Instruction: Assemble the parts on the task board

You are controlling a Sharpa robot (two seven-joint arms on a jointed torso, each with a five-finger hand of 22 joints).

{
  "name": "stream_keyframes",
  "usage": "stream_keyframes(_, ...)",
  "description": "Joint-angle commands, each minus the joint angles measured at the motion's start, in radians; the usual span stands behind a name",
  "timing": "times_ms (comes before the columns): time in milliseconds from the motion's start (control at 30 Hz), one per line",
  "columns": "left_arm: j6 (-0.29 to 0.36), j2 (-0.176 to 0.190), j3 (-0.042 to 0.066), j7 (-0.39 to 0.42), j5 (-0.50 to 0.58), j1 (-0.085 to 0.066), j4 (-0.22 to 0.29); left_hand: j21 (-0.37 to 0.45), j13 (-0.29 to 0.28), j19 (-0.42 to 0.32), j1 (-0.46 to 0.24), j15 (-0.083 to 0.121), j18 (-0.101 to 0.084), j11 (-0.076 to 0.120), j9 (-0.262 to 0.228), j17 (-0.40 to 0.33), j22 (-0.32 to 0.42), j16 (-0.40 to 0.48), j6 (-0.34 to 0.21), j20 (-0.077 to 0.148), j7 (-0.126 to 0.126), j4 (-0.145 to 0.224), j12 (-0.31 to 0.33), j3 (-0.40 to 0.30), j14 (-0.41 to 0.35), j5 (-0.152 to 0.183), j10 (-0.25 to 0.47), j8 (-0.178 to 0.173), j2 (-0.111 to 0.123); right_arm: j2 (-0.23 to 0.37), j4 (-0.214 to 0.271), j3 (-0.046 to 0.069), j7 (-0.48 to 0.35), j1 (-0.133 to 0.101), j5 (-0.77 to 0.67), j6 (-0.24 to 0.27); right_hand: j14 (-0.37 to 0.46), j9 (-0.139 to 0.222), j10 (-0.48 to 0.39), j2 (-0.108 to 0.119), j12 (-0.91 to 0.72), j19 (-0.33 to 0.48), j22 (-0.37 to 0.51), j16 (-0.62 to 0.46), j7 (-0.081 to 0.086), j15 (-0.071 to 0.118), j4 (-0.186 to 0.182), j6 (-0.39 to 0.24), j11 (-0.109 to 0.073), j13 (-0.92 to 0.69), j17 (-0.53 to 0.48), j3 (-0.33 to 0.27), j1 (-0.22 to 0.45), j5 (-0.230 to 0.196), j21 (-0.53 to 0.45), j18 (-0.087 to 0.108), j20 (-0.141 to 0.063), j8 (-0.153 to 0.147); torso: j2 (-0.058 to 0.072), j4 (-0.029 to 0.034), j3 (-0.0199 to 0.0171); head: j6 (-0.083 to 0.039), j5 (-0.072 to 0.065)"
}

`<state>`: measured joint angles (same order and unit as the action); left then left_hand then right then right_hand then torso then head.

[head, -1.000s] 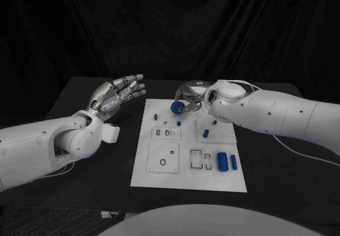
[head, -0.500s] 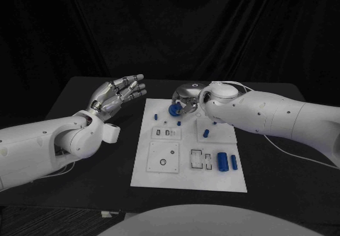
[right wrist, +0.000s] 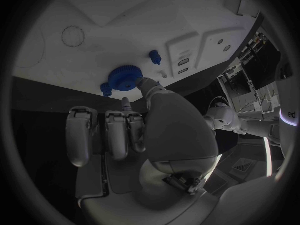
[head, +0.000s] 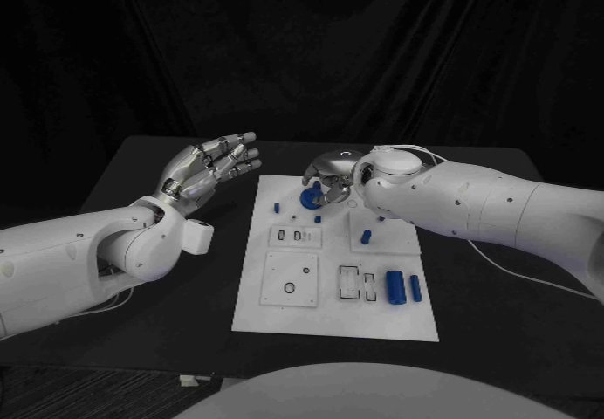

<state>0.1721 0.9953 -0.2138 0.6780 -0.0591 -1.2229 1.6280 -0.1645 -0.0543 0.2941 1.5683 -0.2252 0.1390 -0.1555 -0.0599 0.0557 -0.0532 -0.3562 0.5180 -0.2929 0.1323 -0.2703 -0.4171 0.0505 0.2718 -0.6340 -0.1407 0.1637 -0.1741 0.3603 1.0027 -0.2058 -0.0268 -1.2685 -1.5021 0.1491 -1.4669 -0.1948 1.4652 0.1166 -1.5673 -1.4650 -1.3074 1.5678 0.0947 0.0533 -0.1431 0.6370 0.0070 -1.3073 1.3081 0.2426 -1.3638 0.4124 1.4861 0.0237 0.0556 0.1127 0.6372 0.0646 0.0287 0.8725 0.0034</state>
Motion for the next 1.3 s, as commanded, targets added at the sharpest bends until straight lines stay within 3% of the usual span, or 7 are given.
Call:
stream_keyframes(33, -0.011, 0.0, 0.001, 0.026, -0.001, 0.001, 0.002, -0.003, 0.001, 0.005, 0.008, -0.005, -0.011, -0.005, 0.001, 0.001, -0.001, -0.006, -0.005, 0.0, -0.001, -0.001, -0.005, -0.005, 0.003, -0.003, 0.0, 0.001, 0.003, 0.003, -0.001, 0.001, -0.001, 0.003, -0.005, -0.02, -0.104, 0.018, 0.106, 0.0, -0.004, -0.045, -0.221, 0.003, -0.002, 0.006, 0.005, -0.042, -0.007, -0.263, 0.263, -0.002, 0.008, -0.018, -0.005, 0.003, -0.001, -0.016, -0.001, -0.0019, 0.0004, 0.0, 0.002)
stream_keyframes(500, -0.013, -0.002, 0.001, 0.025, -0.001, 0.002, 0.0, -0.004, 0.001, 0.006, 0.009, -0.006, -0.013, -0.007, 0.002, 0.001, -0.001, -0.006, -0.007, 0.0, -0.001, 0.0, -0.005, -0.008, 0.003, -0.003, 0.001, 0.0, 0.004, 0.018, 0.008, 0.001, -0.006, 0.003, -0.005, -0.01, -0.104, 0.053, 0.106, -0.011, -0.004, -0.033, -0.213, 0.003, -0.009, 0.012, -0.013, -0.068, -0.013, -0.263, 0.263, -0.033, 0.043, -0.111, -0.028, 0.009, -0.007, -0.035, -0.002, -0.0023, -0.0003, 0.0, 0.002)
stream_keyframes(667, -0.013, 0.0, 0.001, 0.025, -0.001, 0.002, 0.0, -0.004, 0.001, 0.006, 0.009, -0.006, -0.013, -0.007, 0.002, 0.001, -0.001, -0.006, -0.007, 0.0, -0.001, 0.0, -0.005, -0.008, 0.003, -0.003, 0.001, 0.0, 0.004, 0.05, 0.036, 0.0, -0.031, 0.001, -0.005, 0.072, -0.104, 0.053, 0.106, -0.016, -0.004, -0.035, -0.215, 0.003, -0.008, 0.012, -0.035, -0.026, -0.013, -0.263, 0.263, -0.05, 0.068, -0.153, -0.028, 0.009, -0.008, -0.028, -0.001, -0.002, -0.0006, 0.0, 0.001)
stream_keyframes(767, -0.013, 0.002, 0.001, 0.024, -0.001, 0.002, 0.0, -0.004, 0.001, 0.006, 0.009, -0.006, -0.013, -0.007, 0.002, 0.001, -0.001, -0.006, -0.007, 0.0, -0.001, 0.0, -0.005, -0.008, 0.003, -0.003, 0.001, 0.0, 0.004, 0.094, 0.081, 0.0, -0.053, -0.008, -0.005, 0.146, -0.104, 0.037, 0.106, -0.019, -0.004, -0.04, -0.218, 0.003, -0.006, 0.012, -0.051, 0.069, -0.012, -0.263, 0.263, -0.061, 0.081, -0.172, -0.022, 0.007, -0.008, -0.005, -0.001, -0.0018, -0.0005, 0.0, 0.003)
stream_keyframes(933, -0.011, 0.006, 0.001, 0.024, -0.001, 0.003, 0.0, -0.004, 0.001, 0.006, 0.009, -0.006, -0.013, -0.007, 0.002, 0.001, -0.001, -0.006, -0.007, 0.0, -0.001, 0.0, -0.005, -0.008, 0.003, -0.003, 0.001, 0.0, 0.004, 0.19, 0.174, 0.0, -0.064, -0.038, -0.005, 0.227, -0.104, 0.022, 0.106, -0.014, -0.004, -0.05, -0.225, 0.003, -0.009, 0.013, -0.064, 0.139, -0.013, -0.263, 0.263, -0.072, 0.071, -0.191, -0.009, 0.003, -0.009, 0.027, -0.001, -0.0015, -0.0007, 0.0, 0.007)
stream_keyframes(1133, -0.011, 0.005, 0.001, 0.023, -0.001, 0.005, -0.002, -0.004, 0.001, 0.006, 0.009, -0.006, -0.013, -0.007, 0.002, 0.001, -0.001, -0.006, -0.007, 0.0, -0.001, 0.0, -0.005, -0.008, 0.003, -0.003, 0.001, 0.0, 0.004, 0.329, 0.269, 0.0, -0.063, -0.063, -0.005, 0.295, -0.104, -0.007, 0.106, 0.01, -0.004, -0.065, -0.236, 0.003, -0.016, 0.018, -0.082, 0.2, -0.019, -0.263, 0.263, -0.08, 0.039, -0.162, 0.015, -0.004, -0.013, 0.063, -0.005, -0.0022, 0.0002, 0.0, 0.008)
stream_keyframes(1300, -0.012, 0.005, 0.001, 0.023, -0.001, 0.008, -0.005, -0.004, 0.001, 0.006, 0.009, -0.006, -0.013, -0.007, 0.002, 0.001, -0.001, -0.006, -0.007, 0.0, -0.001, 0.0, -0.005, -0.008, 0.003, -0.003, 0.001, 0.0, 0.004, 0.411, 0.293, 0.0, -0.037, -0.065, -0.005, 0.311, -0.104, -0.012, 0.106, 0.017, -0.004, -0.07, -0.24, 0.003, -0.018, 0.019, -0.091, 0.2, -0.021, -0.263, 0.263, -0.079, 0.03, -0.15, 0.023, -0.006, -0.015, 0.068, -0.007, -0.0033, -0.0001, 0.0, 0.0)
